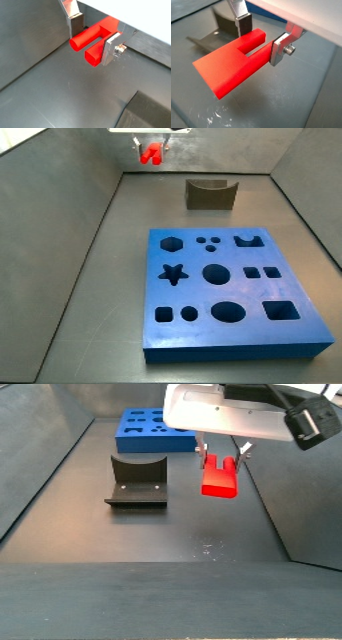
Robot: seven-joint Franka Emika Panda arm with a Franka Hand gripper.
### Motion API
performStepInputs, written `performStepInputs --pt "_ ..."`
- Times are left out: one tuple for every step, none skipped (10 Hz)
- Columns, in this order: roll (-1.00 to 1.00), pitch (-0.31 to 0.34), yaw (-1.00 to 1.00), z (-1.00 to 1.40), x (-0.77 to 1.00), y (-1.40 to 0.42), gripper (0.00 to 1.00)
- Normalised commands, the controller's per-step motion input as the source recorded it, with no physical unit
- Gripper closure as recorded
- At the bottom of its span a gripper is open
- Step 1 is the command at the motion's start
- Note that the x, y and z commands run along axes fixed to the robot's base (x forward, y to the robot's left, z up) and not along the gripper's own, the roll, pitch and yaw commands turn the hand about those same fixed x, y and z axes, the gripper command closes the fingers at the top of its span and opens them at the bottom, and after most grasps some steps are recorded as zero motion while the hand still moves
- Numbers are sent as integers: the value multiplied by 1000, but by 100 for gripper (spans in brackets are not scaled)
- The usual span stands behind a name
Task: Pick up the square-circle object. Move up. Rotate the square-circle object. Place the square-circle object on the fixture. Regrasp the square-circle object. Move to above the board. Insert the square-circle object.
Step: Rotate the square-circle object.
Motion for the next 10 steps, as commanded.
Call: performStepInputs --pt "0 -1 -1000 5 -30 -5 100" --pt "0 -1 -1000 10 -22 -1 100" --pt "0 -2 -1000 14 -16 4 100" --pt "0 -2 -1000 14 -16 6 100" --pt "0 -2 -1000 16 -13 10 100" --pt "0 -2 -1000 16 -12 10 100" --pt "0 -2 -1000 16 -12 12 100" --pt "0 -2 -1000 16 -11 12 100" --pt "0 -2 -1000 16 -11 13 100" --pt "0 -2 -1000 16 -10 13 100"
